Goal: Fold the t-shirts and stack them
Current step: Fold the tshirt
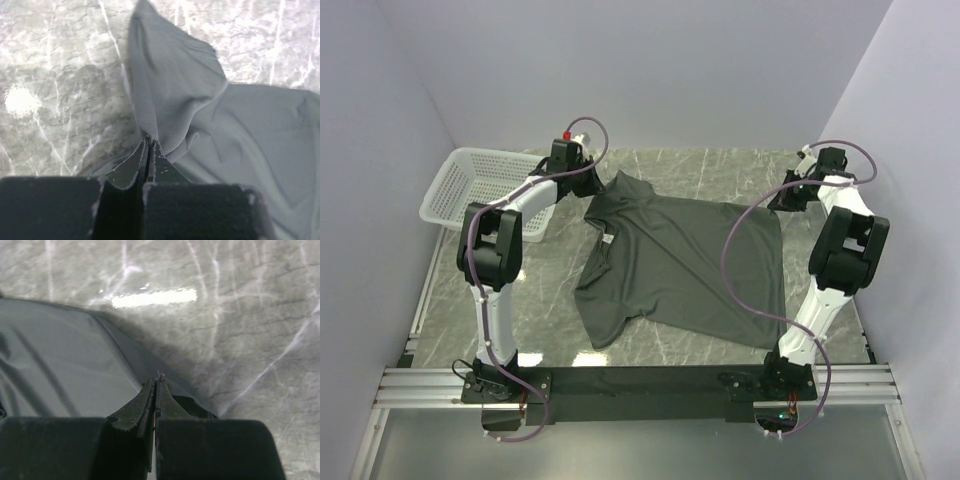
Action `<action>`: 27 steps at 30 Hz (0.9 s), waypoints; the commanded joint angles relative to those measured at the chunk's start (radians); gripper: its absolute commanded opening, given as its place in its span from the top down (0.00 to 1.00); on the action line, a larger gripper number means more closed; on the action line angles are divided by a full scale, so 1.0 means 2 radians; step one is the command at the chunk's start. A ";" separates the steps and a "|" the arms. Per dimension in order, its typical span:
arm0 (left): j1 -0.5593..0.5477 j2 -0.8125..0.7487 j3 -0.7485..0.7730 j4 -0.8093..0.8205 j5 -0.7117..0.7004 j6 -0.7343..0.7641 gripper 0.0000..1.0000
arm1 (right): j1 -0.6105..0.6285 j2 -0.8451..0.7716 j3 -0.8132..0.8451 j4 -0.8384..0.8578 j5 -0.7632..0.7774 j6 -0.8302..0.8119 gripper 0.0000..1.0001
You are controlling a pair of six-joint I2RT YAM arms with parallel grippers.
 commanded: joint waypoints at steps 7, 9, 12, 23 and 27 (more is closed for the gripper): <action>0.001 -0.040 -0.028 0.021 0.032 0.025 0.99 | -0.013 -0.059 -0.058 0.045 -0.045 -0.010 1.00; 0.001 -0.043 -0.036 0.024 0.037 0.024 0.99 | -0.015 -0.062 -0.062 0.045 -0.049 -0.012 1.00; 0.001 -0.052 -0.058 0.034 0.041 0.022 0.99 | -0.016 -0.066 -0.070 0.044 -0.054 -0.014 1.00; 0.002 -0.079 -0.100 0.037 0.050 0.032 0.99 | -0.020 -0.082 -0.094 0.041 -0.059 -0.024 1.00; 0.001 -0.088 -0.110 0.031 0.051 0.038 0.99 | -0.029 -0.089 -0.102 0.041 -0.061 -0.028 1.00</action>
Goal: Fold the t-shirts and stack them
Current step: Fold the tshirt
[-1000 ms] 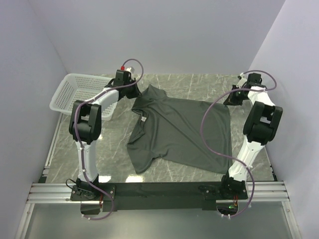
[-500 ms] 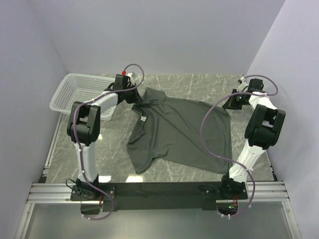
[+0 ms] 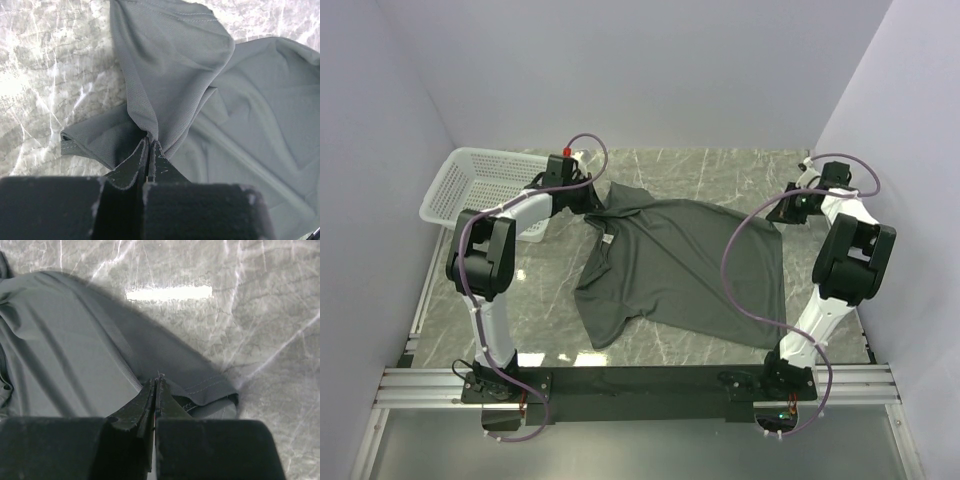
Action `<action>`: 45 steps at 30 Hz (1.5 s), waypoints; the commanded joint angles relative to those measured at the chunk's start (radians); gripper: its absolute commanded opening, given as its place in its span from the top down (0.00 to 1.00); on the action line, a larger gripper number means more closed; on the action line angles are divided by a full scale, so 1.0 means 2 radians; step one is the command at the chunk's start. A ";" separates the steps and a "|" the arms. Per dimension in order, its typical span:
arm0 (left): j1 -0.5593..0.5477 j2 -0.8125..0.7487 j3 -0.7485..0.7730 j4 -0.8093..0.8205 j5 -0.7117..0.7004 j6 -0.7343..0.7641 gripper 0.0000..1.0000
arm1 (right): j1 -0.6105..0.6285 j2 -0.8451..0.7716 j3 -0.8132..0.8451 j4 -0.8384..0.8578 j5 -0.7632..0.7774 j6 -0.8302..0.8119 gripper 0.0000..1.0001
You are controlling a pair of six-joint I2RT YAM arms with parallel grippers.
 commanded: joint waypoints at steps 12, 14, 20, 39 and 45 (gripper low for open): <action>0.001 -0.062 -0.035 -0.001 0.017 0.027 0.99 | -0.031 -0.046 -0.040 0.004 -0.022 -0.034 1.00; 0.001 -0.067 -0.040 -0.003 0.024 0.026 1.00 | -0.037 -0.045 -0.046 0.001 -0.028 -0.038 1.00; 0.001 -0.087 -0.063 -0.016 0.028 0.026 0.99 | -0.049 -0.053 -0.069 -0.003 -0.032 -0.053 1.00; -0.017 -0.130 -0.036 -0.038 -0.012 0.008 0.45 | -0.065 -0.055 -0.095 -0.015 -0.041 -0.083 1.00; -0.018 0.008 0.131 -0.072 -0.013 0.021 0.45 | -0.060 -0.050 -0.093 -0.017 -0.044 -0.084 1.00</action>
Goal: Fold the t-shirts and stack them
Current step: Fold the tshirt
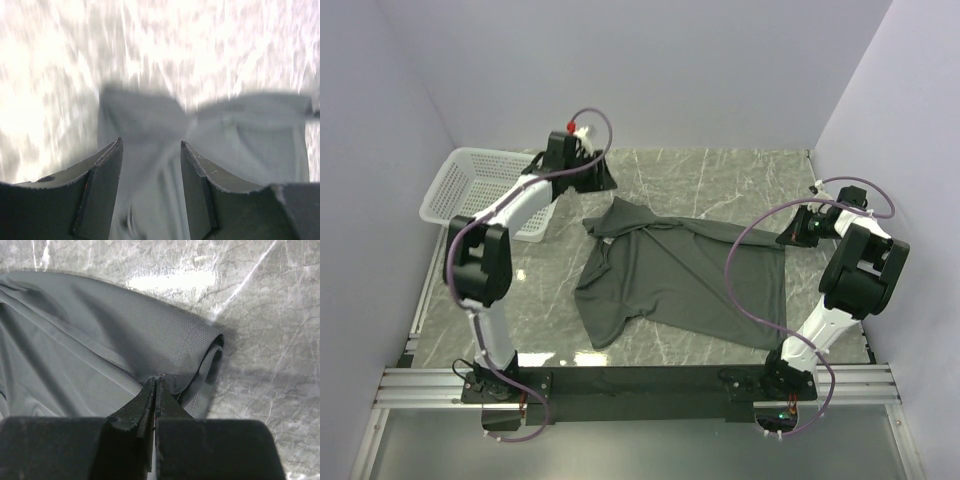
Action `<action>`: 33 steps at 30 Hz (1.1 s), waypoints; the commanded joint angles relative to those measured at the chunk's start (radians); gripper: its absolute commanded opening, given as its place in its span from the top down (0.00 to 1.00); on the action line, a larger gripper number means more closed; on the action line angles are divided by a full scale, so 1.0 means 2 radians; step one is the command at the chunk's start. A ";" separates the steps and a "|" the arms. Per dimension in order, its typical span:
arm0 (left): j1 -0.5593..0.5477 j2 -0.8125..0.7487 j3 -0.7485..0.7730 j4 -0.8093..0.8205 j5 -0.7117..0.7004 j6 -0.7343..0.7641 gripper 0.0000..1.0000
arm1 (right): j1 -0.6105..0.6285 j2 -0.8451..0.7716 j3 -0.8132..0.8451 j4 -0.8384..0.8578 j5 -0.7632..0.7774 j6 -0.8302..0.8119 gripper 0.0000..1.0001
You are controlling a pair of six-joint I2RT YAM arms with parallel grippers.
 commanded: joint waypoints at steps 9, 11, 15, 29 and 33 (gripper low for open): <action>-0.001 0.177 0.189 -0.053 -0.027 0.037 0.46 | 0.006 0.006 0.008 0.000 -0.013 -0.004 1.00; -0.001 0.190 0.196 -0.061 -0.029 0.037 0.46 | 0.005 0.007 0.009 0.001 -0.013 -0.004 1.00; -0.001 0.205 0.199 -0.067 -0.029 0.037 0.46 | 0.005 0.009 0.009 0.001 -0.013 -0.002 1.00; -0.012 0.269 0.255 -0.098 -0.038 0.034 0.54 | 0.005 0.008 0.011 -0.001 -0.014 -0.001 1.00; -0.012 0.269 0.259 -0.100 -0.045 0.031 0.75 | 0.005 0.008 0.011 -0.001 -0.014 -0.002 1.00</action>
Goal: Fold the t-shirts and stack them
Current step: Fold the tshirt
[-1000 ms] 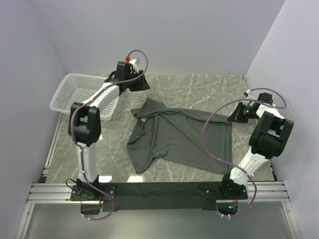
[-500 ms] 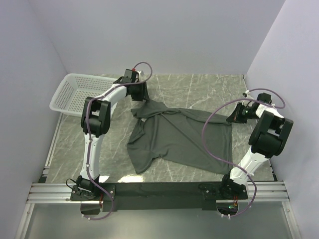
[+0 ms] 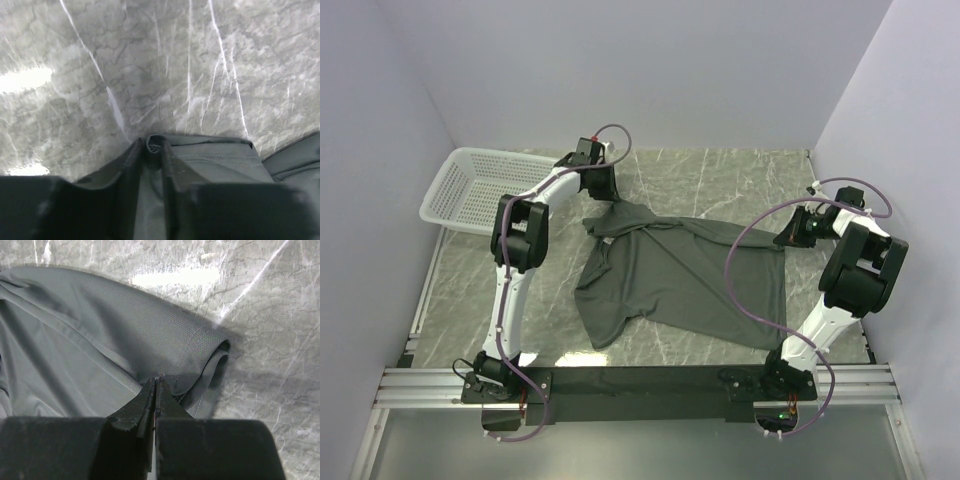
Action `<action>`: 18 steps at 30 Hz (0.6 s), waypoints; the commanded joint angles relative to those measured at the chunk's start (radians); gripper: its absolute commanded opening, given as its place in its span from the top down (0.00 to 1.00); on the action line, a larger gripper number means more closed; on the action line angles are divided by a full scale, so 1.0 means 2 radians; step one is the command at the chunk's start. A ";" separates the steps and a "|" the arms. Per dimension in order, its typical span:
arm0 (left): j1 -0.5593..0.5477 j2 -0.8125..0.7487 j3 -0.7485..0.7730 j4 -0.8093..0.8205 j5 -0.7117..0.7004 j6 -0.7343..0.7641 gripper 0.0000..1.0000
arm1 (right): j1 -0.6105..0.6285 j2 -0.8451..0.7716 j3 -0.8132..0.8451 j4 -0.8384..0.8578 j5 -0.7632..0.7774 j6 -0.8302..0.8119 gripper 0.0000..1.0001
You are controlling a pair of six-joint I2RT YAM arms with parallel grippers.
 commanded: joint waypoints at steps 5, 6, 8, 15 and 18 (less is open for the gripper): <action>-0.003 -0.001 0.030 -0.009 -0.002 0.005 0.99 | 0.001 -0.005 0.013 -0.004 -0.011 -0.003 1.00; -0.003 -0.011 0.030 -0.006 0.003 0.005 1.00 | 0.002 -0.006 0.014 -0.004 -0.013 -0.003 1.00; -0.003 -0.028 0.029 0.009 0.004 0.002 1.00 | 0.001 -0.014 0.016 -0.009 -0.017 -0.007 1.00; -0.003 -0.165 -0.018 0.075 -0.009 0.006 1.00 | 0.002 -0.101 0.002 -0.010 -0.028 -0.029 1.00; -0.001 -0.218 -0.050 0.096 -0.022 0.013 1.00 | 0.001 -0.150 -0.012 -0.013 -0.030 -0.043 1.00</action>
